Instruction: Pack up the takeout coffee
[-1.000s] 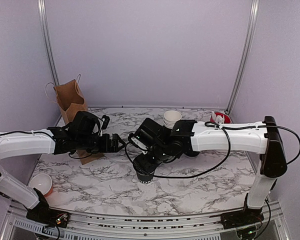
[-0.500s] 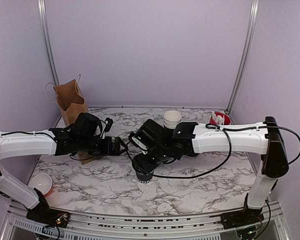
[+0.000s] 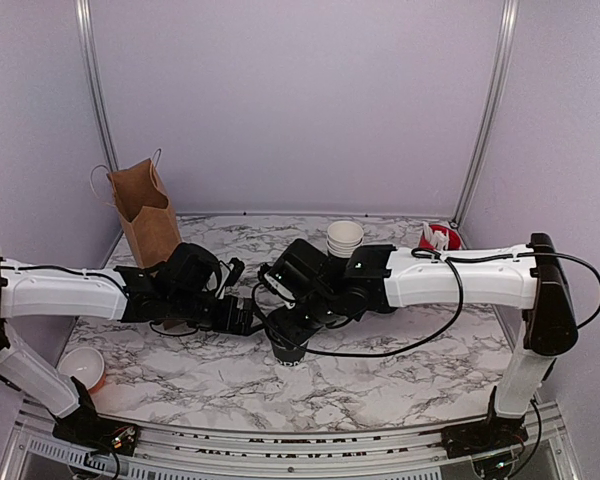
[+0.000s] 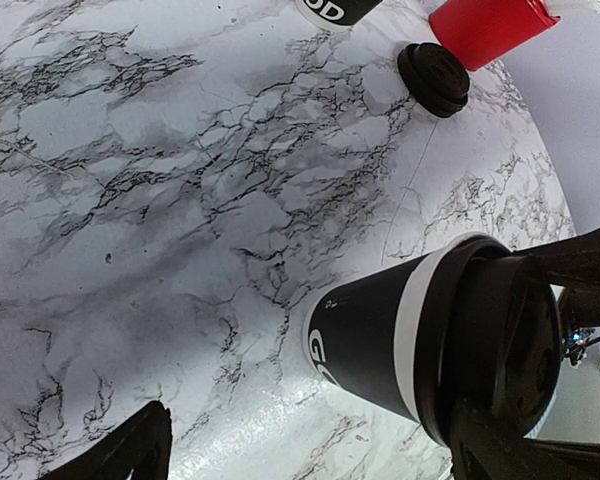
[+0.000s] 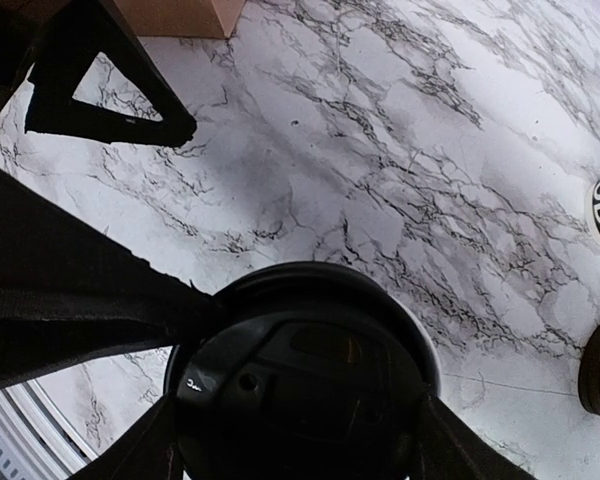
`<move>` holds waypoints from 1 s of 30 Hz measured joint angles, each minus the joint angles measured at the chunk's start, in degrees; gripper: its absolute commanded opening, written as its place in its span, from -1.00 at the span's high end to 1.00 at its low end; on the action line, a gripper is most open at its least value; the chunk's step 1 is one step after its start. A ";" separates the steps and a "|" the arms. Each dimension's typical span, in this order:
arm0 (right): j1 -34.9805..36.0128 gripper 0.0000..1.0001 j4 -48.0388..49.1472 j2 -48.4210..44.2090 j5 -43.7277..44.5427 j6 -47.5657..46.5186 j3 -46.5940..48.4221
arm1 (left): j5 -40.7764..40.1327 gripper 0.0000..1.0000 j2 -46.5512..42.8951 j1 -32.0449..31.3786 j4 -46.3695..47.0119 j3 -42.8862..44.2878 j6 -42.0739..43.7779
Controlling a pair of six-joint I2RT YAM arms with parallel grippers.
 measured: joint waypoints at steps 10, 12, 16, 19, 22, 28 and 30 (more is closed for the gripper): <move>0.00 -0.69 -2.01 0.02 1.36 -0.04 0.76 | 0.04 -0.95 1.14 -0.35 0.35 0.52 -0.02; 0.00 -0.73 -2.05 0.00 1.29 -0.04 0.76 | 0.04 -0.95 1.29 -0.37 0.35 0.66 -0.04; 0.00 -0.79 -2.10 -0.20 0.74 -0.02 0.76 | 0.04 -0.95 1.40 -0.37 0.35 0.74 -0.02; 0.00 -0.81 -2.23 -0.31 0.35 0.00 0.76 | 0.04 -0.95 1.62 -0.37 0.35 0.94 0.00; 0.00 -0.82 -2.38 -0.42 0.13 0.02 0.76 | 0.04 -0.95 1.86 -0.37 0.33 1.25 0.02; -0.17 -0.83 -2.95 -1.18 -0.55 0.02 0.76 | 0.02 -0.95 1.97 -0.37 0.33 1.29 0.02; -0.31 -0.84 -3.19 -1.60 -0.72 0.02 0.76 | 0.02 -0.95 1.99 -0.37 0.33 1.29 0.02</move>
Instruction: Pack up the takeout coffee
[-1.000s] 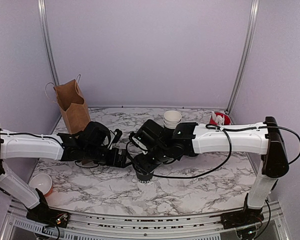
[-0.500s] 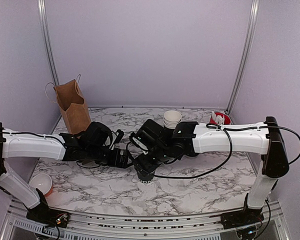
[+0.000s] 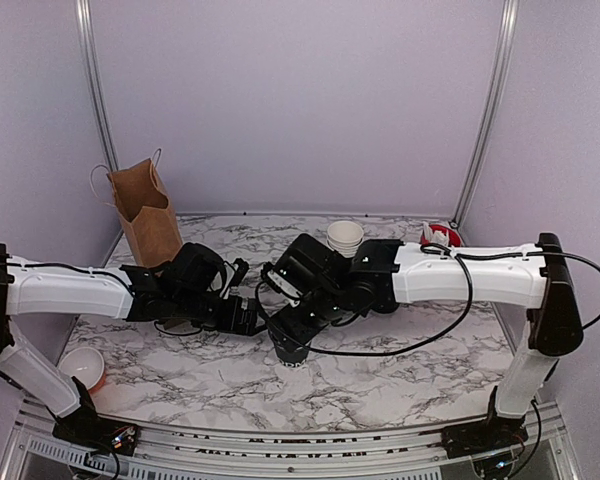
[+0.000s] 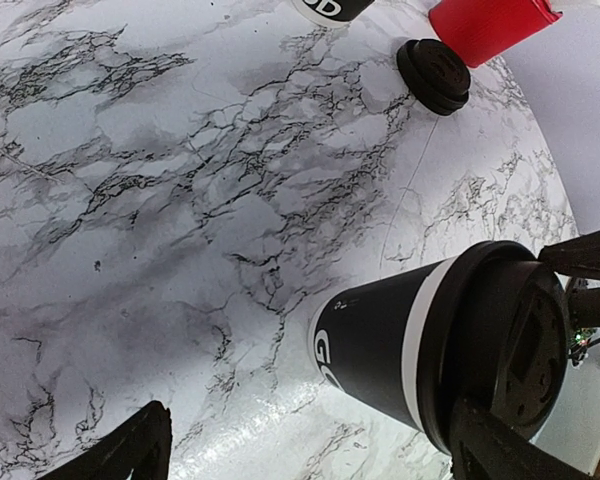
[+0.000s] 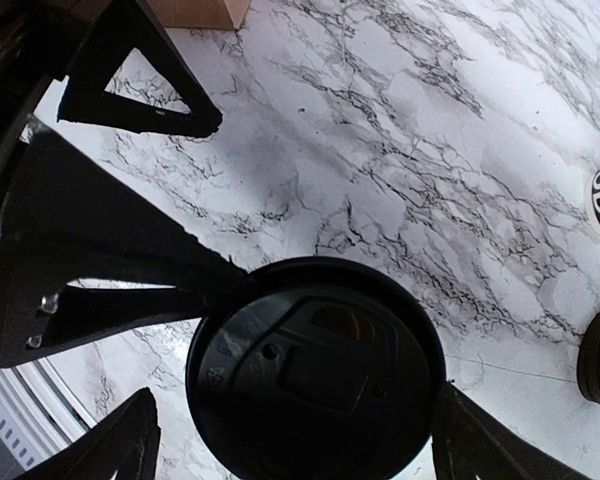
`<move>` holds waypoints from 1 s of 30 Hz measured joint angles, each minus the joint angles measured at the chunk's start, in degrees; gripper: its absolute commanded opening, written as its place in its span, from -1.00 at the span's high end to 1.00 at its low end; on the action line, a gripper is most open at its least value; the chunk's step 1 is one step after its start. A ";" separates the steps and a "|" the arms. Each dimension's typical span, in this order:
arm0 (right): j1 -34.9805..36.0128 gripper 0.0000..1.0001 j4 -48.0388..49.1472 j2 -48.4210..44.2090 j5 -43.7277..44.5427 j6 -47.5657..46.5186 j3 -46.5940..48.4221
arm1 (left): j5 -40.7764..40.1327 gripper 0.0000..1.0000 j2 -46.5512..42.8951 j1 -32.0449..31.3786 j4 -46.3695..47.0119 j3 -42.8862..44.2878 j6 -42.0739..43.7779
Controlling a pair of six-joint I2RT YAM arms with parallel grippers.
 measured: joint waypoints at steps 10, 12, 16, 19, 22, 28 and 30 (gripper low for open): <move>-0.61 -0.84 -0.04 -2.80 -0.52 0.00 -0.07 | -0.04 -0.95 0.20 0.00 -0.02 0.07 0.24; -0.81 -0.84 0.07 -3.39 -0.90 0.04 -0.22 | -0.07 -0.95 0.20 0.00 -0.02 0.07 0.31; -1.99 -0.83 1.09 -5.88 -2.23 0.57 -2.19 | -0.13 -0.95 0.22 0.00 -0.02 0.09 0.42; -3.45 -0.81 1.70 -8.61 -3.37 1.25 -4.13 | -0.15 -0.95 0.22 0.00 -0.02 0.11 0.42; -5.20 -0.78 3.21 -11.54 -4.98 2.03 -6.91 | -0.17 -0.95 0.22 0.00 -0.02 0.11 0.42; -8.68 -0.73 6.97 -15.98 -8.41 4.37 -14.16 | -0.15 -0.95 0.28 0.00 -0.02 0.11 0.42; -9.62 -0.71 8.04 -16.70 -9.51 5.14 -16.57 | -0.17 -0.95 0.35 0.00 -0.02 0.15 0.42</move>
